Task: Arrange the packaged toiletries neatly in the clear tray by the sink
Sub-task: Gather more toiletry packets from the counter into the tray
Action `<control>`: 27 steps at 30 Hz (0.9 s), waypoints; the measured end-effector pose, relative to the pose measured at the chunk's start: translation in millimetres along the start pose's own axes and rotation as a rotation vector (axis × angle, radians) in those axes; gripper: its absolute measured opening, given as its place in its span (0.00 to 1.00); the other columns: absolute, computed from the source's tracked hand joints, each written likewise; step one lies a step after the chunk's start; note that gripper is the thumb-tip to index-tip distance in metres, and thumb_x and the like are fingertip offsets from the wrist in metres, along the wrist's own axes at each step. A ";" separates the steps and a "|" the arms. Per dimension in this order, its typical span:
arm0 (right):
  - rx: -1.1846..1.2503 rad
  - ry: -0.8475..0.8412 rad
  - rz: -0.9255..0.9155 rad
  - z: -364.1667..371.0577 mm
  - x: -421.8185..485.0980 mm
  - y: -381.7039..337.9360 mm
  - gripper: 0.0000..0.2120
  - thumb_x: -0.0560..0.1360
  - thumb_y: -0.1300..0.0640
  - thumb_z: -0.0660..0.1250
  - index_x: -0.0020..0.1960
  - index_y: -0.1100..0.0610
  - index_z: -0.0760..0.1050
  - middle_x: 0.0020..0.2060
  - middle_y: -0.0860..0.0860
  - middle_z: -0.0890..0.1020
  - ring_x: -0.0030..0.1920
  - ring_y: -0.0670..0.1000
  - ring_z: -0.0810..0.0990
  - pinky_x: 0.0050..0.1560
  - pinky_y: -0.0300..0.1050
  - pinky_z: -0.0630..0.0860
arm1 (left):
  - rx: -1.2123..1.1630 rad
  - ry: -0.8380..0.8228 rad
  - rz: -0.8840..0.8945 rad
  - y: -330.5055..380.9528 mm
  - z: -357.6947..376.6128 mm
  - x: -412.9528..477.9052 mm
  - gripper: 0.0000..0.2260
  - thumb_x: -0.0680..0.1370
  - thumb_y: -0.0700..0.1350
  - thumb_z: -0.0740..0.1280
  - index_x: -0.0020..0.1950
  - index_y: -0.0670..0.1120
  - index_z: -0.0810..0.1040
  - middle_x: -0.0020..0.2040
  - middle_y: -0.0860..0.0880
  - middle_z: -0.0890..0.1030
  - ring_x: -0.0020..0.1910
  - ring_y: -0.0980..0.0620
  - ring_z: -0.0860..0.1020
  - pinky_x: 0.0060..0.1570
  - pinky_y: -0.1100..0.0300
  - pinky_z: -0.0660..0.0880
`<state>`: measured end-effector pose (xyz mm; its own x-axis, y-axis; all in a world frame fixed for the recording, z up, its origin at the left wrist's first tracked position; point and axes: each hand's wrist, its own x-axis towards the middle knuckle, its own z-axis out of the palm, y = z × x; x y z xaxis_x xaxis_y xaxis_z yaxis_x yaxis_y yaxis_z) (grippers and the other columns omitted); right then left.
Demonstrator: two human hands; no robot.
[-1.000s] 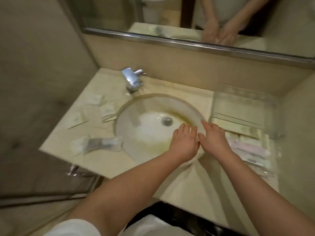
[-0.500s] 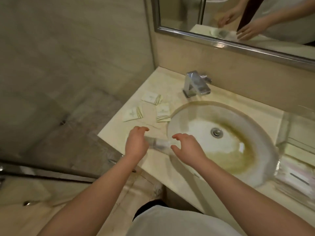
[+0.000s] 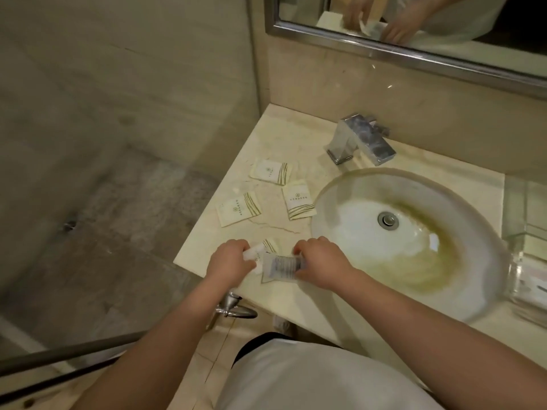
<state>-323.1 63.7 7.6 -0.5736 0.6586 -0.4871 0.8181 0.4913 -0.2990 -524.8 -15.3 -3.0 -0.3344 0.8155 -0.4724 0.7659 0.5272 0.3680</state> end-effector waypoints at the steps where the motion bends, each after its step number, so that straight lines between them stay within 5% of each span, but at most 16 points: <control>1: 0.016 -0.009 0.013 0.6 -0.8 1.1 0.16 0.71 0.51 0.67 0.57 0.53 0.78 0.49 0.52 0.81 0.53 0.56 0.74 0.48 0.49 0.74 | -0.046 -0.003 -0.015 0.8 -2.3 1.3 0.06 0.71 0.45 0.71 0.40 0.47 0.74 0.39 0.49 0.77 0.38 0.48 0.78 0.36 0.56 0.74; 6: 0.395 -0.022 0.149 -4.6 -15.8 22.3 0.06 0.70 0.52 0.69 0.44 0.54 0.76 0.39 0.48 0.79 0.41 0.50 0.76 0.40 0.46 0.73 | -0.211 0.006 -0.019 17.7 -14.6 6.5 0.06 0.73 0.45 0.71 0.43 0.47 0.74 0.39 0.49 0.79 0.37 0.53 0.76 0.31 0.59 0.69; 9: 0.723 0.051 0.227 -15.1 -40.0 47.3 0.09 0.70 0.56 0.71 0.39 0.54 0.70 0.34 0.47 0.74 0.35 0.47 0.70 0.34 0.42 0.66 | -0.264 -0.017 0.034 48.5 -14.3 5.8 0.05 0.73 0.44 0.70 0.43 0.45 0.75 0.38 0.49 0.79 0.35 0.54 0.75 0.28 0.61 0.66; 15: 1.272 0.286 0.323 -27.3 -108.6 117.5 0.11 0.73 0.60 0.71 0.56 0.58 0.78 0.45 0.51 0.87 0.44 0.48 0.84 0.51 0.47 0.76 | -0.324 -0.096 0.160 137.5 11.3 -1.9 0.06 0.72 0.44 0.70 0.43 0.42 0.77 0.36 0.48 0.78 0.33 0.52 0.74 0.31 0.58 0.66; 20: 1.464 0.530 0.416 -23.0 -182.6 194.8 0.08 0.77 0.61 0.67 0.54 0.53 0.82 0.46 0.47 0.87 0.45 0.44 0.84 0.46 0.39 0.76 | -0.337 -0.135 0.251 231.0 58.5 -20.0 0.07 0.70 0.43 0.72 0.42 0.41 0.78 0.39 0.42 0.82 0.34 0.48 0.77 0.34 0.56 0.70; 23: 1.513 0.729 0.539 -10.8 -226.2 249.0 0.08 0.78 0.57 0.67 0.55 0.53 0.82 0.50 0.50 0.87 0.51 0.49 0.84 0.53 0.45 0.78 | -0.355 -0.174 0.290 290.8 91.2 -37.3 0.07 0.70 0.44 0.73 0.42 0.41 0.78 0.40 0.41 0.82 0.33 0.49 0.76 0.35 0.55 0.71; 27: 1.632 0.868 0.794 3.4 -273.3 322.4 0.08 0.77 0.54 0.67 0.51 0.55 0.82 0.46 0.54 0.86 0.46 0.54 0.84 0.51 0.50 0.79 | -0.384 -0.215 0.341 357.6 129.4 -55.9 0.07 0.71 0.43 0.73 0.45 0.42 0.80 0.42 0.43 0.83 0.37 0.47 0.79 0.38 0.52 0.75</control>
<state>97.6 40.1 41.6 0.4097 0.7199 -0.5603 -0.1728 -0.5419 -0.8225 -161.1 96.7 51.4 0.0483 0.9093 -0.4134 0.5425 0.3236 0.7752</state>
